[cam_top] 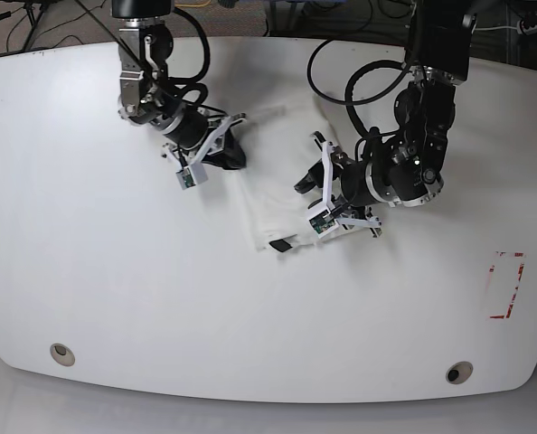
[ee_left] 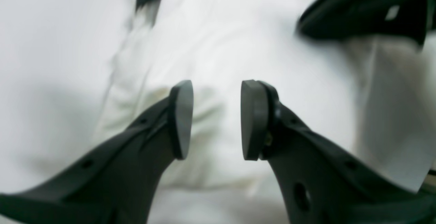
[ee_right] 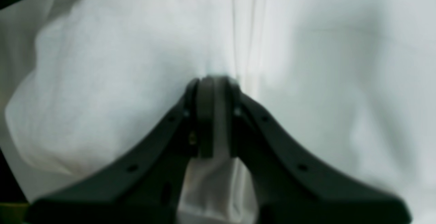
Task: Layout the t-shirt on the table in an organized manner, then fold the t-shirt properly
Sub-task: 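Rotate and flatten the folded shirt with both grippers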
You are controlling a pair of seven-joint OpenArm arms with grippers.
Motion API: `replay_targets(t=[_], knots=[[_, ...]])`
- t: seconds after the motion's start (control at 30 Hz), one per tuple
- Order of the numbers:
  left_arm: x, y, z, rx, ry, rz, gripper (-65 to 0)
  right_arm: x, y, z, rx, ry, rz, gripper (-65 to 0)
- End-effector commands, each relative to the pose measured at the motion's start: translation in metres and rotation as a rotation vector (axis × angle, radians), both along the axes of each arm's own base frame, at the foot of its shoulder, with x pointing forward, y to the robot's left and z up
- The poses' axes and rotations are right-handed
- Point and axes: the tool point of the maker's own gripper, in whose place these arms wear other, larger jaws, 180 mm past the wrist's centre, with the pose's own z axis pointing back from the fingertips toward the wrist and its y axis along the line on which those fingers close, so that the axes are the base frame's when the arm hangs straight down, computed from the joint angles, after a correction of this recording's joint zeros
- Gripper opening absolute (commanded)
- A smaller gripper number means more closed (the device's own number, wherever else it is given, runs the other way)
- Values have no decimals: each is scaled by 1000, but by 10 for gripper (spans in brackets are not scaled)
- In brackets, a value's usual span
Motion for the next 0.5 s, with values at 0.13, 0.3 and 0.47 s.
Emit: replay_targets(t=[0.13, 0.3, 0.47], knots=[[0, -11, 11, -48, -27, -6, -446, 11, 22, 26, 26, -61, -4, -579], [0, -19, 13, -75, -23, -3, -446, 19, 4, 49, -16, -137, -5, -579], [3, -30, 18, -126, -18, 19, -446, 18, -18, 61, -80, -181, 5, -580]])
